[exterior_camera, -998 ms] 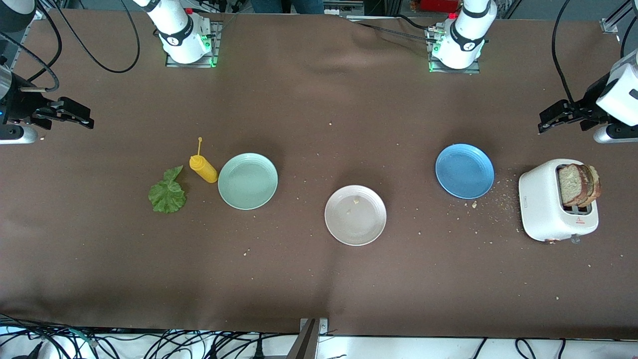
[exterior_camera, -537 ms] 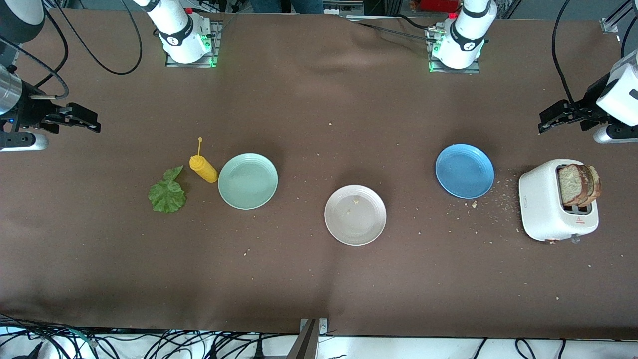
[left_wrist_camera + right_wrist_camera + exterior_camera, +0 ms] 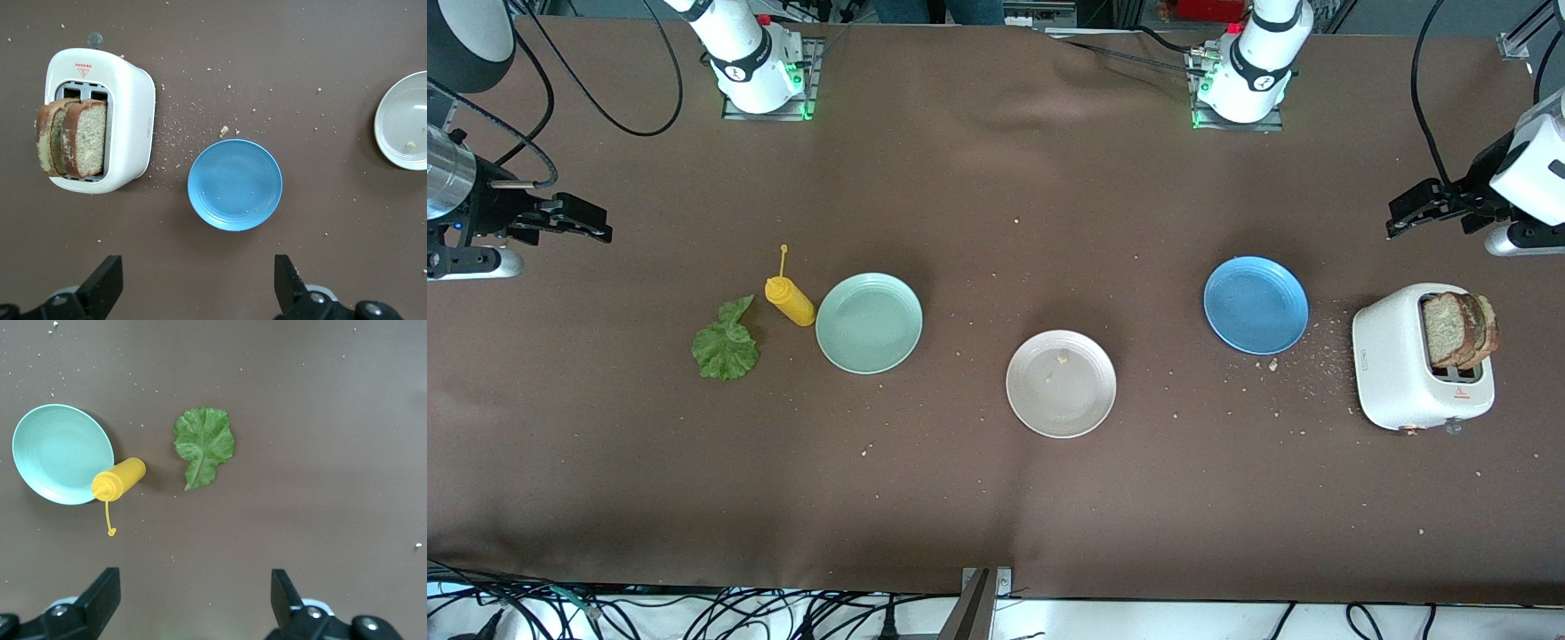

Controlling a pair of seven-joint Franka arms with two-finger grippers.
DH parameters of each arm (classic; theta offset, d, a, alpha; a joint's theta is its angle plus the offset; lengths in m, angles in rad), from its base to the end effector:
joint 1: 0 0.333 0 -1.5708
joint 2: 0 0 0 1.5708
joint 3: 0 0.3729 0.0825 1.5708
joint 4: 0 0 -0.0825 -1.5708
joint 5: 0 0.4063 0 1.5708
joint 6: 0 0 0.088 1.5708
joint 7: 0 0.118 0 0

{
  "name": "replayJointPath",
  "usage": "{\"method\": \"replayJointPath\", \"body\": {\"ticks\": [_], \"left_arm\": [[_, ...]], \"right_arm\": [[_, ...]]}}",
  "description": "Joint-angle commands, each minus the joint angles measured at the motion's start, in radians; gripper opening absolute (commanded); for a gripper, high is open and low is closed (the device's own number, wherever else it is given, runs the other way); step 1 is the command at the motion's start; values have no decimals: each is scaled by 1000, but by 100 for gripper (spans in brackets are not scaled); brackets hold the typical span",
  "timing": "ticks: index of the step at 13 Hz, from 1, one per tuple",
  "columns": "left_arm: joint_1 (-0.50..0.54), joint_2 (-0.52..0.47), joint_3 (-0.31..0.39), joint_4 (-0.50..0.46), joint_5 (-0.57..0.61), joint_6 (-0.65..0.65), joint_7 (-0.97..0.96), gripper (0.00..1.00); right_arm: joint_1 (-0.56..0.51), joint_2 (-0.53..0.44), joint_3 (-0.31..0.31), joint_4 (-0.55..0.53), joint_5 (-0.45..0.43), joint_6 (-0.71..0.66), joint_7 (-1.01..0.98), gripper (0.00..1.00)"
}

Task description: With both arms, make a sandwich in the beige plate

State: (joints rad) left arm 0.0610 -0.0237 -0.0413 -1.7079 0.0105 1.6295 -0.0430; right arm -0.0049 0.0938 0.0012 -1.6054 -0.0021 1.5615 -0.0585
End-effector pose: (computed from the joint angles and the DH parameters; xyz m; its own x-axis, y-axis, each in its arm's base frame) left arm 0.5680 0.0121 0.6211 0.9966 0.0621 -0.0542 0.0614 -0.9980 -0.0138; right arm 0.6015 -0.0025 0.5974 0.9890 0.0548 -0.1371 0.0545 -0.9985 -0.0061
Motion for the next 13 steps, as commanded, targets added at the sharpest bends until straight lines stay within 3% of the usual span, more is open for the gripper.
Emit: {"method": "replayJointPath", "body": {"ticks": [1, 4, 7, 13], "left_arm": [[23, 30, 14, -3, -32, 30, 93, 100], [101, 83, 14, 8, -32, 76, 178, 100], [158, 165, 14, 27, -30, 122, 201, 100], [198, 280, 14, 33, -14, 204, 209, 100]], "right_arm": [[-7, 21, -3, 1, 19, -27, -70, 100], [-10, 41, -6, -11, 27, 18, -191, 100], [-13, 43, -27, -62, 151, 75, -369, 99], [-17, 141, -134, -136, 390, 112, -990, 99]]}}
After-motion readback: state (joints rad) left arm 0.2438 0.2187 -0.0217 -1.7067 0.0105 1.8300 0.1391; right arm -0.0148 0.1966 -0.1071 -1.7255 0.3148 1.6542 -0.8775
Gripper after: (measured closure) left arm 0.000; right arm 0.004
